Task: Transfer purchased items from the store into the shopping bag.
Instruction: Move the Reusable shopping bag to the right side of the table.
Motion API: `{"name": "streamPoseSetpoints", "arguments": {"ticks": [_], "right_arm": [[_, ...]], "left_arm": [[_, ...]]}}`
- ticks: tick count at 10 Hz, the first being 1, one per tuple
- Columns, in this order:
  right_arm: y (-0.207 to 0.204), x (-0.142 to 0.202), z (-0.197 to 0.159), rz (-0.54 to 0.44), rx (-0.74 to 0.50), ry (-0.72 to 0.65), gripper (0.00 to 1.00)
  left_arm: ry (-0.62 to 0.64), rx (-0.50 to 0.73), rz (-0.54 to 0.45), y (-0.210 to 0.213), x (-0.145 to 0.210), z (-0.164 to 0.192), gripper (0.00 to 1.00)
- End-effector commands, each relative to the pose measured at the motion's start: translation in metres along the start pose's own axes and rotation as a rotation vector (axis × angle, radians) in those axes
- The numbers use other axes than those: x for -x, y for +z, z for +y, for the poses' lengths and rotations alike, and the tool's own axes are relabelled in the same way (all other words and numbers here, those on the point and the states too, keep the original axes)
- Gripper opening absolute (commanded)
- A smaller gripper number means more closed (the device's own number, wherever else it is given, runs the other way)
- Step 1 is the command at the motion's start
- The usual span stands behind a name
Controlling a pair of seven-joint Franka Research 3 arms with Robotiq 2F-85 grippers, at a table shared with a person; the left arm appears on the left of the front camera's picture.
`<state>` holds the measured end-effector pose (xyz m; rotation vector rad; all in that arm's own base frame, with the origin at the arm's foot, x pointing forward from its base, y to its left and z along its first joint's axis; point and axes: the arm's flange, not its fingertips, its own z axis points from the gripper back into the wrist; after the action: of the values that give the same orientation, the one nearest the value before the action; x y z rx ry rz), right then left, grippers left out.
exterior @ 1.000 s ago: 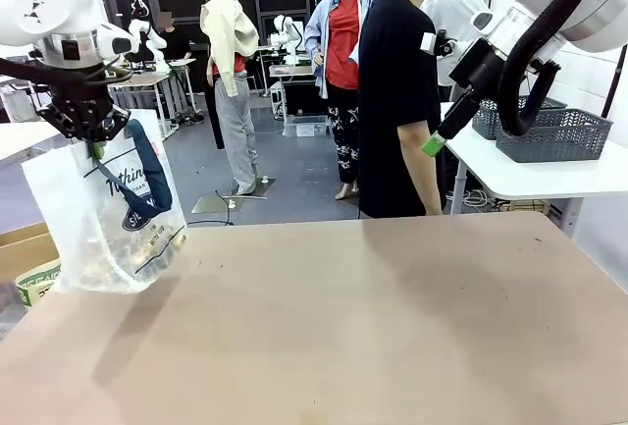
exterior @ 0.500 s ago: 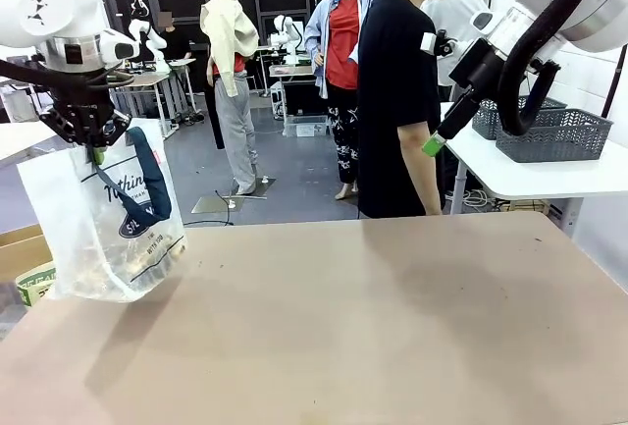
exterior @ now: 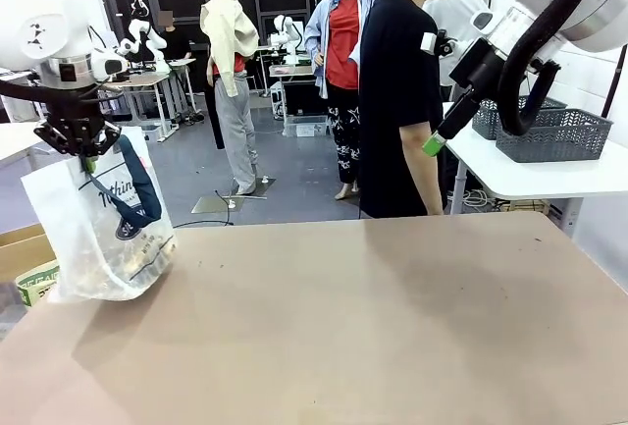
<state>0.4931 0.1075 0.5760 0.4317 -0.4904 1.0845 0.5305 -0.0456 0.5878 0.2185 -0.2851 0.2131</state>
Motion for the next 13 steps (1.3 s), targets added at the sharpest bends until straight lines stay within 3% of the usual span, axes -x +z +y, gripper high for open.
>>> {"name": "streamPoseSetpoints", "arguments": {"ticks": [1, 7, 11, 13], "right_arm": [[-0.001, -0.001, 0.0, -0.008, 0.007, -0.012, 1.0], [-0.001, -0.001, 0.0, -0.008, 0.007, -0.012, 1.0], [-0.001, -0.001, 0.0, -0.008, 0.007, -0.012, 1.0], [-0.001, -0.001, 0.0, -0.008, 0.007, -0.012, 1.0]], "left_arm": [[0.005, -0.014, -0.065, 0.001, 0.0, 0.017, 0.0], [-0.002, 0.009, -0.008, -0.038, 0.012, 0.039, 0.0], [-0.003, 0.023, 0.011, -0.039, 0.018, 0.041, 0.0], [-0.007, 0.033, 0.01, -0.038, 0.019, 0.041, 0.34]]}}
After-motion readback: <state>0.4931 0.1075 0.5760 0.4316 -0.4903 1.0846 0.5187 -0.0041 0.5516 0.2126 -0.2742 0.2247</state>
